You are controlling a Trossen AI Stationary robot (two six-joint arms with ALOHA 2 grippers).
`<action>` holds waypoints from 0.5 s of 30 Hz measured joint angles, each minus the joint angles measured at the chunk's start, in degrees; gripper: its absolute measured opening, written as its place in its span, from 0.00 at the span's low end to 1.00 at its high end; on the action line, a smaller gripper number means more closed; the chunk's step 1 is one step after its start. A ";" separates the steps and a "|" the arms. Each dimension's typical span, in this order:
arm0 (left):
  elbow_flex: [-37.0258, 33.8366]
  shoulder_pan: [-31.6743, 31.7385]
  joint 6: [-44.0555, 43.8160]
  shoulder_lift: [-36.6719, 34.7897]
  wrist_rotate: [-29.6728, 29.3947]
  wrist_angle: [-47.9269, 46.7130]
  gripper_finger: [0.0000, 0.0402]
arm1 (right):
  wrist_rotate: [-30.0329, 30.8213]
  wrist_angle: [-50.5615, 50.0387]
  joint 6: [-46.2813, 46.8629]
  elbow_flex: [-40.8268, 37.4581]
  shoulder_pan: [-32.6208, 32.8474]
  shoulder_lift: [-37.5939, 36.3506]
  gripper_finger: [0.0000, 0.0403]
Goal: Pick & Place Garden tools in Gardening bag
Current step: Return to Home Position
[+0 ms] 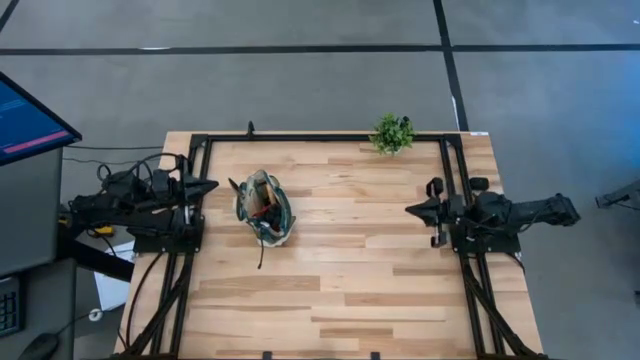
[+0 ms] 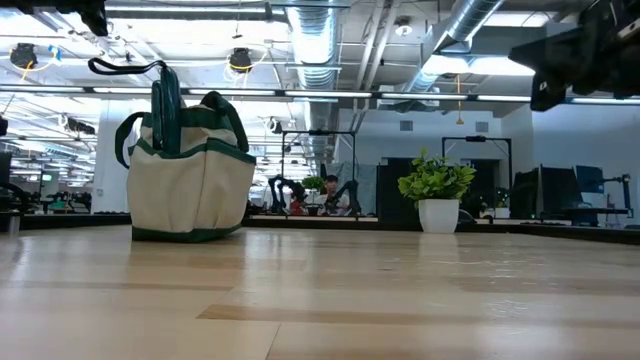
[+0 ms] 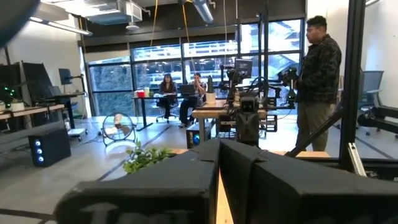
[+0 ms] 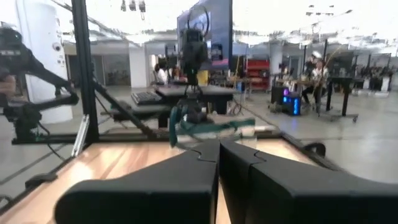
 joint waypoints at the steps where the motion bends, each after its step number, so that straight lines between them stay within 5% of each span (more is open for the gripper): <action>1: 0.00 0.00 -0.37 0.00 0.00 0.00 0.01 | 0.01 -0.57 0.53 0.00 -0.02 0.22 0.00; 15: 0.00 0.00 -1.23 0.00 0.11 -0.10 0.01 | -11.85 -9.29 -0.77 -0.07 0.04 -0.14 0.00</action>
